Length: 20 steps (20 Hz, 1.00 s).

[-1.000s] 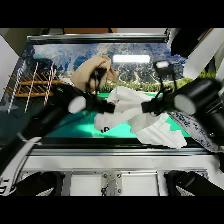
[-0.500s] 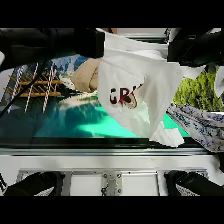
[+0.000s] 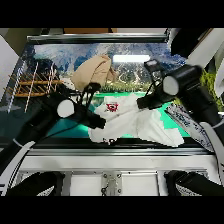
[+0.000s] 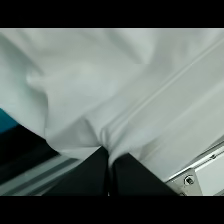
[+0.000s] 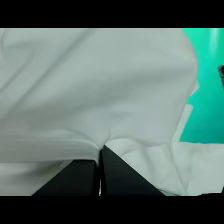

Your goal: Fold the clothes and pants, and hang the long-sleeved shirts on hangers.

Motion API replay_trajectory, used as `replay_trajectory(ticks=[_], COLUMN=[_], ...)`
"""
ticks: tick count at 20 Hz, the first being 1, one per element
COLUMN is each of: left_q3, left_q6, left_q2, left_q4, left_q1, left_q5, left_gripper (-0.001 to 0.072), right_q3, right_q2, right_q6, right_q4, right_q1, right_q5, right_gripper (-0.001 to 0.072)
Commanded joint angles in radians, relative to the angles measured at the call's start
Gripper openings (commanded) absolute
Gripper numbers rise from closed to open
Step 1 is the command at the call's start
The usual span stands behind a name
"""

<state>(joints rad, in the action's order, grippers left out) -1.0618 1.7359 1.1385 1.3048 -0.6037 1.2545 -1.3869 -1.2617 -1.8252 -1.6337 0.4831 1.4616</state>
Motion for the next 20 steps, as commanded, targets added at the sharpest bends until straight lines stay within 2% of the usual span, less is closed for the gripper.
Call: replay_trajectory(ticks=[1,2,3,4,5,8,9,11,16,20], left_q3=[0.116,0.095,0.066,0.041,0.021,-0.006,-0.008,-0.008,-0.008,-0.008], left_q6=[-0.024,-0.031,-0.044,-0.056,-0.059,-0.064,-0.064,-0.064,-0.065,-0.065], left_q2=[0.050,0.068,0.084,0.098,0.108,0.128,0.132,0.132,0.132,0.132], left_q4=[-0.076,-0.074,-0.073,-0.072,-0.068,-0.067,-0.067,-0.068,-0.067,-0.067], left_q1=[0.001,0.002,0.002,0.002,0.001,0.002,0.002,0.001,0.001,0.001], left_q5=[-0.042,-0.042,-0.038,-0.034,-0.033,-0.032,-0.032,-0.035,-0.035,-0.035], left_gripper=[0.0019,0.0020,0.0019,0.0020,0.0020,0.0019,0.0020,0.0020,0.0020,0.0020], right_q3=[0.100,0.097,0.094,0.086,0.084,0.093,0.104,0.144,0.205,0.205], right_q2=[-0.058,-0.064,-0.061,-0.055,-0.040,0.003,0.013,0.019,-0.045,-0.090], right_q6=[-0.008,-0.007,-0.007,-0.008,-0.026,-0.133,-0.166,-0.222,-0.392,-0.428], right_q4=[0.023,0.023,0.023,0.023,0.023,0.023,0.019,0.008,-0.103,-0.101], right_q1=[0.000,0.000,-0.001,-0.001,-0.001,0.003,0.010,0.050,0.161,0.162], right_q5=[-0.132,-0.162,-0.183,-0.187,-0.182,-0.125,-0.120,-0.121,-0.127,-0.118], right_gripper=[0.0031,0.0032,0.0111,0.0400,0.0609,0.0611,0.0587,0.0471,0.0473,0.0473])
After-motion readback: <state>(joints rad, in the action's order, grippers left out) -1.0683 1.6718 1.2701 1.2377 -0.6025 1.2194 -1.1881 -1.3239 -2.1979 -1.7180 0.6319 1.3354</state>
